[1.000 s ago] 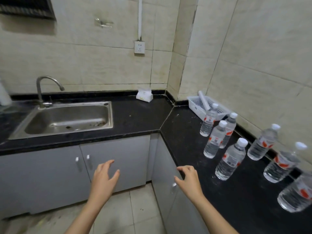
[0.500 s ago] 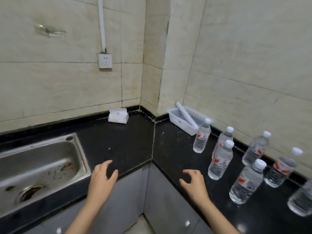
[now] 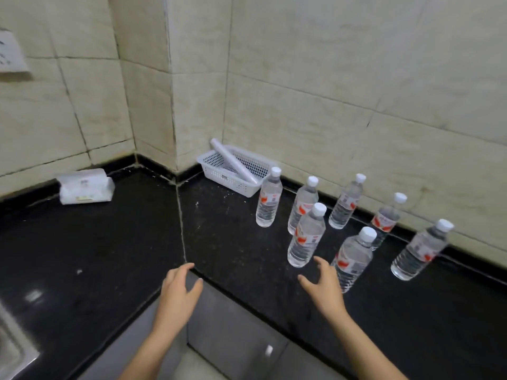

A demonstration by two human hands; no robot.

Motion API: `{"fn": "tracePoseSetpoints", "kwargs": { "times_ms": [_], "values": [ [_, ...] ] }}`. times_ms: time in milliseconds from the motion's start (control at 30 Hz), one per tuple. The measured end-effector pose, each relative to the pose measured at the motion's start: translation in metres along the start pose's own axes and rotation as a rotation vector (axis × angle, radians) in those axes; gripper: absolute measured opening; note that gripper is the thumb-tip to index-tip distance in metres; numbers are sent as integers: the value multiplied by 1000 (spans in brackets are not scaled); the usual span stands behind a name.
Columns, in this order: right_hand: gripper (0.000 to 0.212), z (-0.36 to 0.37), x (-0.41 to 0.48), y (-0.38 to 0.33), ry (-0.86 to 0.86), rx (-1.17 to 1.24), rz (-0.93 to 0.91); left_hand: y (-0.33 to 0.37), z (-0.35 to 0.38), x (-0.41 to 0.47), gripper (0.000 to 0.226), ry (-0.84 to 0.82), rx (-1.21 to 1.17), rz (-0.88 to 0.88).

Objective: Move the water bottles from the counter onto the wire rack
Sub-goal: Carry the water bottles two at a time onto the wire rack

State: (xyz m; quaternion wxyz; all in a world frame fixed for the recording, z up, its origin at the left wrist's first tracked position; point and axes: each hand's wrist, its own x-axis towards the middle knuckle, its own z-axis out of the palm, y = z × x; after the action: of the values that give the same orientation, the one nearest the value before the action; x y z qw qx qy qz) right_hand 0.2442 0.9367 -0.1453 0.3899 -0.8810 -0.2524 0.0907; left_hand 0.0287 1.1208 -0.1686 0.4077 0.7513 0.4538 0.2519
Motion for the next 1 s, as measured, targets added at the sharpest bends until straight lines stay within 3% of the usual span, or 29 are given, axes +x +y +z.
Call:
{"fn": "tracePoseSetpoints", "kwargs": {
  "times_ms": [267, 367, 467, 567, 700, 900, 1000],
  "values": [
    [102, 22, 97, 3, 278, 262, 108, 52, 45, 114, 40, -56, 100, 117],
    [103, 32, 127, -3, 346, 311, 109, 59, 68, 141, 40, -64, 91, 128],
    [89, 44, 144, -2, 406, 373, 102, 50, 94, 154, 43, -152, 157, 77],
    [74, 44, 162, 1, 314, 399, 67, 41, 116, 171, 47, -230, 149, 40],
    [71, 31, 182, 3, 144, 424, 53, 56, 139, 215, 55, -290, 69, 34],
    [69, 24, 181, 17, 132, 498, 150, 98, 168, 281, 84, -432, -92, 165],
    [71, 19, 191, 14, 149, 504, 159, 113, 173, 316, 105, -607, -88, 246]
  ]
}}
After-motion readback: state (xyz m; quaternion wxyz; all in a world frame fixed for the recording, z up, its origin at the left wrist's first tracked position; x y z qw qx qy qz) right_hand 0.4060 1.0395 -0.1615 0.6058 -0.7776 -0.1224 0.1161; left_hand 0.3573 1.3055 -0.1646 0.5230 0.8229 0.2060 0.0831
